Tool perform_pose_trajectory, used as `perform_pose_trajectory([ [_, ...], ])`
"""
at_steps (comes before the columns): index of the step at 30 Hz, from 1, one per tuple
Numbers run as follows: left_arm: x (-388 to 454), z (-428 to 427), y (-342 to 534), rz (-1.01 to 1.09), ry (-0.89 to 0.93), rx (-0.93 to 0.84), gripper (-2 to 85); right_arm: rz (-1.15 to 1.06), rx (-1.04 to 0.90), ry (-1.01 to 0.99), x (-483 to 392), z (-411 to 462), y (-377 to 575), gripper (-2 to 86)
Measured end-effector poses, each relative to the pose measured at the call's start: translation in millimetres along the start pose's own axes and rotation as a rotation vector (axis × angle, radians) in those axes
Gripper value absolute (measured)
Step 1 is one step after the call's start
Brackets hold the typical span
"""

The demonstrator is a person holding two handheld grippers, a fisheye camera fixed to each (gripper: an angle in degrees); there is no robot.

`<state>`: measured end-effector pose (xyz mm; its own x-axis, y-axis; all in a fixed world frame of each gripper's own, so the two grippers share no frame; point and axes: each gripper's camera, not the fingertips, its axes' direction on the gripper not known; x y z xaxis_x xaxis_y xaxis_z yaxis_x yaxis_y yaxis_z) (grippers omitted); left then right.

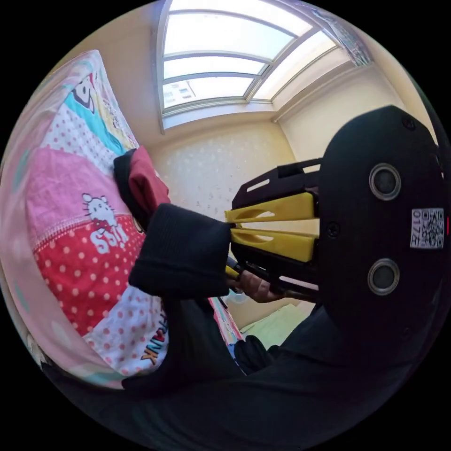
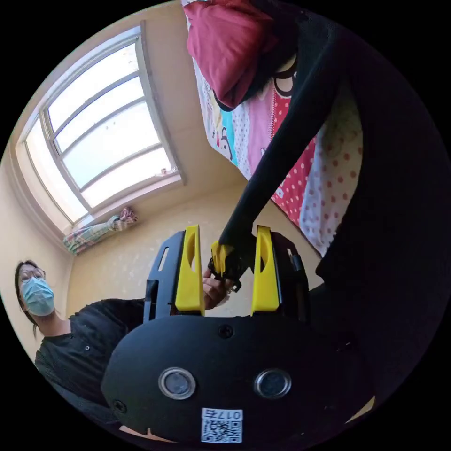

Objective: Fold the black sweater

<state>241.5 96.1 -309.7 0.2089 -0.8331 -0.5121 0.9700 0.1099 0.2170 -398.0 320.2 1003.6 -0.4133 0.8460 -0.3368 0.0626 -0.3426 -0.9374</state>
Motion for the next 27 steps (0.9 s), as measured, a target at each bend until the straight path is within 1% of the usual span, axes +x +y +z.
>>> perform_pose_trajectory([
  [1,13,8,12,0.0,-0.038,-0.06,0.3,0.011,0.011,-0.027,1,-5,-5,9.1],
  [3,34,17,29,0.035,-0.083,-0.142,1.2,-0.01,0.018,-0.085,-12,-19,-18,4.3],
  [4,48,22,42,0.081,-0.093,-0.186,2.4,-0.032,0.01,-0.104,-28,-33,-31,2.4],
  [6,68,29,60,0.147,-0.106,-0.252,3.2,-0.072,-0.031,-0.082,-62,-58,-60,1.2],
  [7,82,39,71,0.206,-0.12,-0.352,2.4,-0.107,-0.083,-0.056,-89,-76,-85,0.6],
  [8,92,55,81,0.258,-0.139,-0.497,0.7,-0.13,-0.117,-0.039,-104,-85,-98,0.5],
  [9,95,62,85,0.268,-0.155,-0.566,0.3,-0.182,-0.196,0.005,-136,-102,-123,0.2],
  [10,97,76,94,0.259,-0.207,-0.677,-0.3,-0.207,-0.286,0.066,-166,-118,-147,0.0],
  [11,96,86,99,0.246,-0.269,-0.734,-0.5,-0.214,-0.332,0.104,-181,-125,-158,-0.1],
  [12,96,91,100,0.25,-0.299,-0.746,-0.5,-0.241,-0.396,0.186,-213,-141,-176,-0.2],
  [13,97,102,101,0.277,-0.355,-0.761,-0.5,-0.261,-0.41,0.268,-242,-156,-190,-0.2],
  [15,95,128,98,0.305,-0.448,-0.795,0.0,-0.245,-0.411,0.329,-273,-177,-205,-0.2],
  [17,90,168,85,0.338,-0.511,-0.771,3.3,-0.186,-0.4,0.312,-287,-194,-216,-0.2],
  [19,85,201,72,0.364,-0.47,-0.75,5.1,-0.106,-0.363,0.245,-283,-211,-225,-0.3],
  [22,69,260,50,0.379,-0.38,-0.717,2.7,-0.027,-0.361,0.156,-259,-216,-235,-0.3],
  [24,52,293,37,0.356,-0.355,-0.673,1.3,0.012,-0.34,0.11,-242,-214,-241,-0.3],
  [26,32,323,18,0.342,-0.284,-0.559,0.2,0.052,-0.338,0.055,-224,-210,-247,-0.3],
  [27,28,325,13,0.339,-0.264,-0.51,0.1,0.068,-0.339,0.014,-215,-210,-251,-0.3],
])
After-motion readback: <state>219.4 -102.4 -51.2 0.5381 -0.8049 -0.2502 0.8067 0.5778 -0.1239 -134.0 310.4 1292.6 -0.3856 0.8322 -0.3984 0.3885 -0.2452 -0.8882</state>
